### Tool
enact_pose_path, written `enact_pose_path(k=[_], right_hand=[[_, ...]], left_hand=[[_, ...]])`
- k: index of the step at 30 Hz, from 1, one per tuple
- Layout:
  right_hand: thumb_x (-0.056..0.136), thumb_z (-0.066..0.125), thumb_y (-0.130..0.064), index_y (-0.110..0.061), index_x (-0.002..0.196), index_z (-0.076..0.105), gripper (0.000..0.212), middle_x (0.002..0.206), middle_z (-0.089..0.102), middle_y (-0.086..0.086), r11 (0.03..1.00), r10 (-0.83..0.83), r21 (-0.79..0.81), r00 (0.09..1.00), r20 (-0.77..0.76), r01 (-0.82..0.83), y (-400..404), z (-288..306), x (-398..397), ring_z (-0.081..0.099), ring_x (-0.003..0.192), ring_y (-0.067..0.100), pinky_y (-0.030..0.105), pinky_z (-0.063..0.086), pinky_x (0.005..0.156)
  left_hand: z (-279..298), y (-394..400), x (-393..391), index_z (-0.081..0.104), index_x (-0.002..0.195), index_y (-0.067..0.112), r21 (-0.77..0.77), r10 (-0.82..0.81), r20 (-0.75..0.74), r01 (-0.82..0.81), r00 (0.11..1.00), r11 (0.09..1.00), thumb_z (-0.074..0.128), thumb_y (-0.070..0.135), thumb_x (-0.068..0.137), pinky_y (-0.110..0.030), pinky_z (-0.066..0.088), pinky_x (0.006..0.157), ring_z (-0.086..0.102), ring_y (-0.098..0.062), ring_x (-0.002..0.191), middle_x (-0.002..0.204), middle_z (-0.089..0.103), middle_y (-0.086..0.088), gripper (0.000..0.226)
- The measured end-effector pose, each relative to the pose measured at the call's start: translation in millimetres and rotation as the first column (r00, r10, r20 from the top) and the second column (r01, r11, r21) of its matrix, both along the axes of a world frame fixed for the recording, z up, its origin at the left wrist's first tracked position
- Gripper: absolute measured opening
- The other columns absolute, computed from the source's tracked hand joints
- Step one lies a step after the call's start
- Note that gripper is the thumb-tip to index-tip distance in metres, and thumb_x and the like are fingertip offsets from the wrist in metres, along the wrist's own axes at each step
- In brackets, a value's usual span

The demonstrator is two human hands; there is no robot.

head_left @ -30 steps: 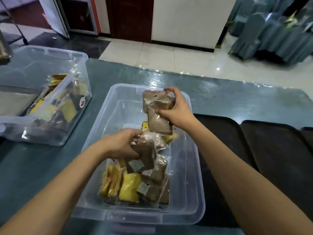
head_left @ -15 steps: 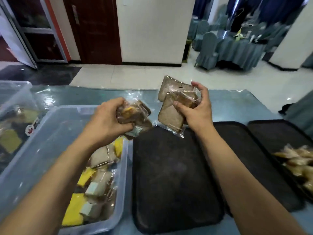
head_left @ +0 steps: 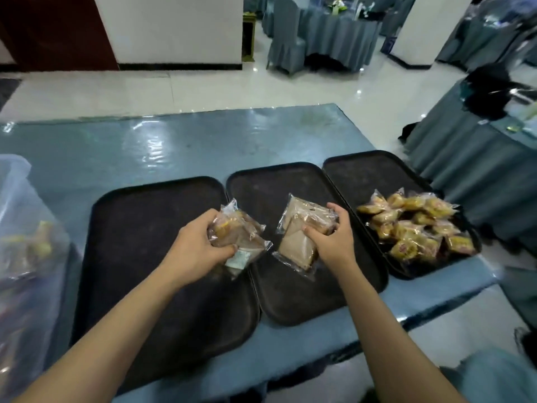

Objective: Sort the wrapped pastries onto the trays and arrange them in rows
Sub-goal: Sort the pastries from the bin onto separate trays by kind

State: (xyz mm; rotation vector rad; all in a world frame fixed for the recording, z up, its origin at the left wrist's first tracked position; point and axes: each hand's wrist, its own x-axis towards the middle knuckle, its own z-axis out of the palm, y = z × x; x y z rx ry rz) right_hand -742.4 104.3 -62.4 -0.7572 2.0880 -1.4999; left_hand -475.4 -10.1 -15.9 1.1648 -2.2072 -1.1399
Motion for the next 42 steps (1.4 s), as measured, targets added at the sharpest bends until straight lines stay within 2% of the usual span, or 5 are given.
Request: enact_pose_path(k=[15, 23, 32, 36, 42], right_hand=[[0.082, 0.086, -0.023, -0.022, 0.16, 0.02, 0.103, 0.151, 0.046, 0.01, 0.888, -0.063, 0.458, 0.984, 0.168, -0.021, 49.8, -114.5, -133.8, 0.05, 0.124, 0.02, 0.038, 0.043, 0.109], [0.082, 0.075, -0.055, -0.033, 0.16, 0.016, 0.1, 0.15, 0.039, 0.018, 0.756, 0.097, 0.635, 0.931, -0.353, 0.162, 42.2, -130.5, -131.1, 0.043, 0.135, 0.039, 0.055, 0.034, 0.111], [0.093, 0.058, -0.049, -0.028, 0.143, 0.052, 0.055, 0.151, 0.046, 0.008, 0.861, 0.247, 0.484, 0.704, -0.666, 0.155, 40.5, -128.5, -92.5, 0.046, 0.133, 0.032, 0.052, 0.032, 0.112], [0.09, 0.054, -0.064, -0.036, 0.153, 0.038, 0.071, 0.153, 0.047, -0.005, 0.766, 0.611, 0.597, 0.56, -0.56, -0.238, 38.3, -130.3, -50.2, 0.043, 0.14, 0.018, 0.043, 0.023, 0.12], [0.09, 0.049, -0.069, -0.032, 0.159, 0.023, 0.083, 0.149, 0.047, -0.004, 0.683, 0.664, 0.707, 0.559, -0.496, -0.184, 38.4, -138.4, -33.4, 0.043, 0.138, 0.022, 0.051, 0.023, 0.121]], left_hand=[[-160.6, 15.6, -148.3, 0.052, 0.1, 0.033, 0.475, 0.023, 0.081, -0.059, 0.996, 0.878, 0.087, 0.038, 0.068, -0.03, 0.05, 0.078, 0.066, -0.015, 0.093, 0.099, 0.066, 0.008, 0.048], [-179.7, 23.5, -155.6, 0.011, 0.157, 0.031, 0.32, 0.013, 0.165, -0.066, 0.986, 0.945, 0.084, 0.045, 0.075, -0.024, 0.038, 0.102, 0.046, -0.005, 0.126, 0.141, 0.039, 0.01, 0.11], [-171.1, 24.4, -149.1, 0.018, 0.157, 0.022, 0.384, 0.121, 0.239, -0.208, 0.964, 0.9, 0.058, 0.068, 0.086, -0.04, 0.038, 0.11, 0.044, -0.024, 0.136, 0.151, 0.042, -0.006, 0.093], [-169.0, 32.4, -133.3, 0.037, 0.145, 0.026, 0.418, 0.085, 0.191, -0.16, 0.978, 0.894, 0.047, 0.038, 0.102, -0.028, 0.04, 0.091, 0.052, -0.014, 0.112, 0.134, 0.056, -0.004, 0.046], [-165.8, 32.5, -123.3, 0.038, 0.14, 0.043, 0.534, 0.124, 0.042, -0.127, 0.991, 0.836, 0.078, 0.033, 0.083, -0.033, 0.058, 0.084, 0.067, -0.012, 0.102, 0.11, 0.066, 0.005, 0.07]])
